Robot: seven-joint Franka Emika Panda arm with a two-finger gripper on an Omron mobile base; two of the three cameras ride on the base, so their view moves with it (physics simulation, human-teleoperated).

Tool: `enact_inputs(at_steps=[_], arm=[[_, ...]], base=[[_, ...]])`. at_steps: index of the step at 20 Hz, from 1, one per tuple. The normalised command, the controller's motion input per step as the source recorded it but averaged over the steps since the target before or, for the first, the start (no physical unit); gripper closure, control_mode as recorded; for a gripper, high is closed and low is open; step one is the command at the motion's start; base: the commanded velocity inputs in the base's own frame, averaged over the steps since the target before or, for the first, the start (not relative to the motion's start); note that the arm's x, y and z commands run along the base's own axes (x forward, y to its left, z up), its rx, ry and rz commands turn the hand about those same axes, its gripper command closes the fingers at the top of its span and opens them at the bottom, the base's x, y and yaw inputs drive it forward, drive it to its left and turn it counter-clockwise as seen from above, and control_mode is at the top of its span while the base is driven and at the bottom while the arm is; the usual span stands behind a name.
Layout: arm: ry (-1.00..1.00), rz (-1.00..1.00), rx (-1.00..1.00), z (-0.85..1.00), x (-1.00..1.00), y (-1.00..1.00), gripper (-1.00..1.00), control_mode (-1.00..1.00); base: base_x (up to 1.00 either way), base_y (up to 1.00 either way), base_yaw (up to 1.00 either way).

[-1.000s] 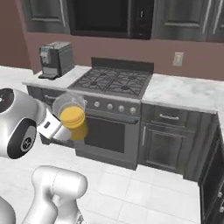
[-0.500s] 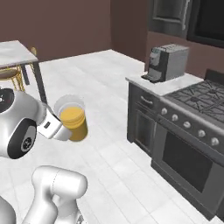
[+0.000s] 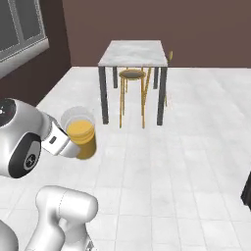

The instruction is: Place the pitcher and cup on the dining counter for serving.

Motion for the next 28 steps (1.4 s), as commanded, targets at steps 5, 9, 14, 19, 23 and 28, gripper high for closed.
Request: enact_inputs(at_steps=[5, 9, 14, 19, 23, 28], arm=[[0.0, 0.0, 0.0, 0.0, 0.0, 0.0, 1.0, 1.0], [0.0, 0.0, 0.0, 0.0, 0.0, 0.0, 1.0, 1.0], [0.0, 0.0, 0.0, 0.0, 0.0, 0.0, 1.0, 1.0], [0.0, 0.0, 0.0, 0.0, 0.0, 0.0, 1.0, 1.0], [0.0, 0.0, 0.0, 0.0, 0.0, 0.0, 1.0, 1.0], [0.0, 0.0, 0.0, 0.0, 0.0, 0.0, 1.0, 1.0]], base=[[0.93, -0.09, 0.62], [1.0, -0.36, 0.35], [1.0, -0.54, 0.26], [1.0, -0.87, 0.09], [1.0, -1.0, 0.0], [1.0, -0.89, 0.0]])
